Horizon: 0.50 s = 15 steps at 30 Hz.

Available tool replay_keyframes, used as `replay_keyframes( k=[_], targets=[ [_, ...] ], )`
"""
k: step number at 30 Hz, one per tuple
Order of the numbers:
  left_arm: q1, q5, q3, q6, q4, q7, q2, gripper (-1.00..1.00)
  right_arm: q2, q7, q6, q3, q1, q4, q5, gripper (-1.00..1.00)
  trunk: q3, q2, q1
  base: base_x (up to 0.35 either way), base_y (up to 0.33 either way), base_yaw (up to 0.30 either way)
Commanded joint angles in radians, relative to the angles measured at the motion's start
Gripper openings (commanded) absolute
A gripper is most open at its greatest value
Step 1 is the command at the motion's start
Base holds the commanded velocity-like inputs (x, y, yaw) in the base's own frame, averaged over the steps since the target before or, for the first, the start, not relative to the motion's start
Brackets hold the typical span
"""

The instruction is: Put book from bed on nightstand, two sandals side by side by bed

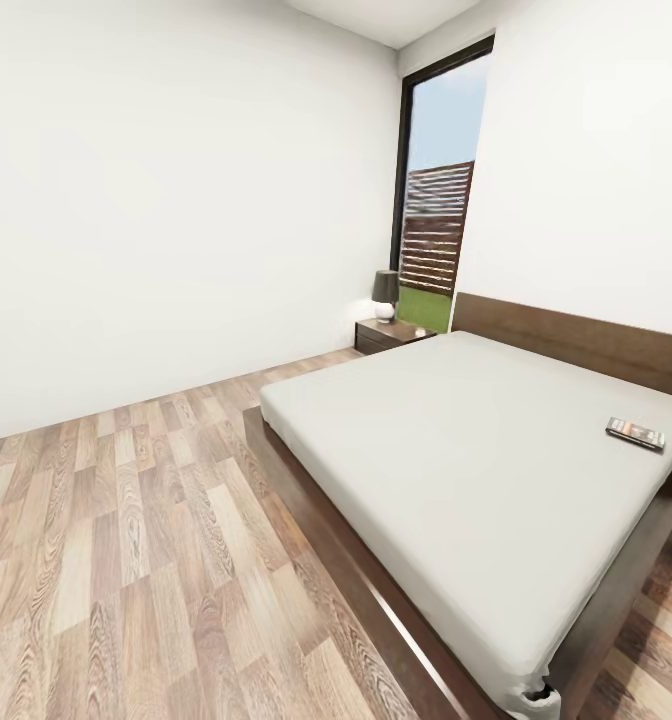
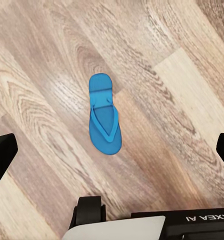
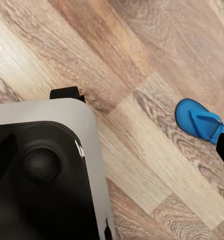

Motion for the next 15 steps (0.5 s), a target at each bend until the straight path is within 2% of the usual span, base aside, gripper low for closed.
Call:
replay_keyframes(
  k=[1,6,15],
  targets=[
    [0.0,0.0,-0.002,0.0,0.0,-0.002,0.0,1.0,0.0,0.0,-0.006,-0.003,0.0,-0.002,0.001,1.0,-0.001,0.0,0.0,0.0,0.0,0.0],
    [0.0,0.0,-0.002,0.0,0.0,-0.002,0.0,1.0,0.001,0.013,-0.025,0.001,0.0,-0.016,0.005,1.0,-0.001,0.0,0.0,0.0,0.0,0.0],
    [0.0,0.0,-0.002,0.0,0.0,-0.002,0.0,1.0,0.013,0.113,-0.037,0.028,0.0,-0.107,0.012,1.0,-0.001,0.0,0.0,0.0,0.0,0.0]
  ],
)
